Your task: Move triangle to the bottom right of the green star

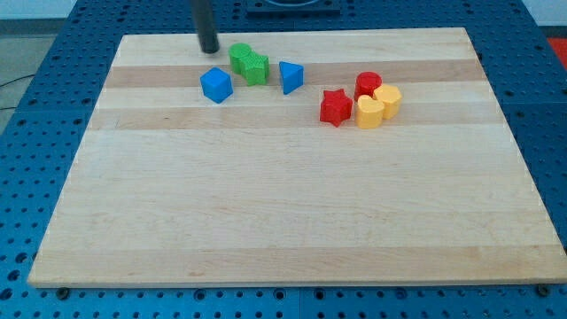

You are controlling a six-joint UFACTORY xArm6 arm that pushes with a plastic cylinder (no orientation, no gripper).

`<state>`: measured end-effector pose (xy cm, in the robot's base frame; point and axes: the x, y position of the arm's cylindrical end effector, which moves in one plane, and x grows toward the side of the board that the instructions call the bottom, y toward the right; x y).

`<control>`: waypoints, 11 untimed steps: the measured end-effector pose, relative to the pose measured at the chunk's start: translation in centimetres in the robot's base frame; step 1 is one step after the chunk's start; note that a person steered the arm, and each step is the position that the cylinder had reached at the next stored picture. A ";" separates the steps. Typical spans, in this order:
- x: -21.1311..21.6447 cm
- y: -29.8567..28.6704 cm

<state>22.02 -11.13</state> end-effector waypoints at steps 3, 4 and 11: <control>5.8 13.7; 8.1 8.8; 12.5 -1.1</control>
